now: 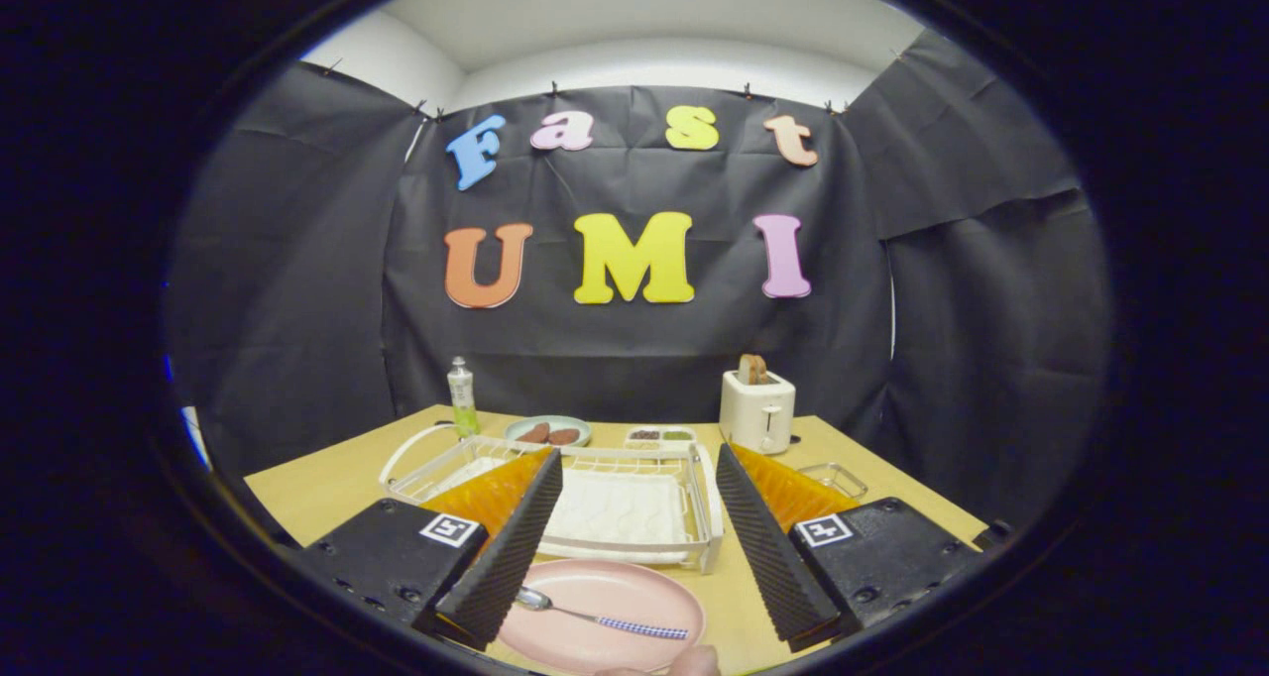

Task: Take the plate from the dish rack, then take the spoon from the basket and place it into the plate.

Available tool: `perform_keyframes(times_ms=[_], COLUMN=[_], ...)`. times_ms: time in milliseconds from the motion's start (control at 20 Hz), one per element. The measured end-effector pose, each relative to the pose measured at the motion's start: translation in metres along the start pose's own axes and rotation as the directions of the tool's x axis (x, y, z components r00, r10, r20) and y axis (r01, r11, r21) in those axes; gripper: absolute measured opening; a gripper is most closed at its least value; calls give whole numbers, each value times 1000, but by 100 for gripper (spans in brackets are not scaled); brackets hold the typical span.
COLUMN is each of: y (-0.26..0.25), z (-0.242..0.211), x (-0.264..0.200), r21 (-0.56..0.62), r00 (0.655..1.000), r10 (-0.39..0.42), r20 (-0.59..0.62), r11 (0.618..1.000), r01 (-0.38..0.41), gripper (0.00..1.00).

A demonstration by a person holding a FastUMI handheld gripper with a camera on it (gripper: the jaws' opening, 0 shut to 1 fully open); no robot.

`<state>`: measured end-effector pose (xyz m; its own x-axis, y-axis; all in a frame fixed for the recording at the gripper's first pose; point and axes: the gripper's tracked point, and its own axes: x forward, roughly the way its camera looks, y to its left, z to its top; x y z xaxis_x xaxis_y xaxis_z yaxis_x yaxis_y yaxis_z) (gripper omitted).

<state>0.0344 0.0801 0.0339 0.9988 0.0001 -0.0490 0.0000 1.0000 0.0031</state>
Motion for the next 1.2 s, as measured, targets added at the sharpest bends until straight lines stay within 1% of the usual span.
perform_keyframes(times_ms=[150, 300, 400, 800, 1200], y=[2, 10, 14, 16, 16], z=[8, 10, 5, -4, -6], x=[-15, -25, -28, -26, -25], r21=[-34, -55, -54, -20, -4], r00=[998, 996, 996, 997, 998], r10=[-14, 0, 15, 28, 18], r20=[61, 95, 90, 66, 64], r11=[999, 998, 998, 999, 1000], r01=[16, 6, -10, -26, -18], gripper=[100, 100, 100, 100, 100])
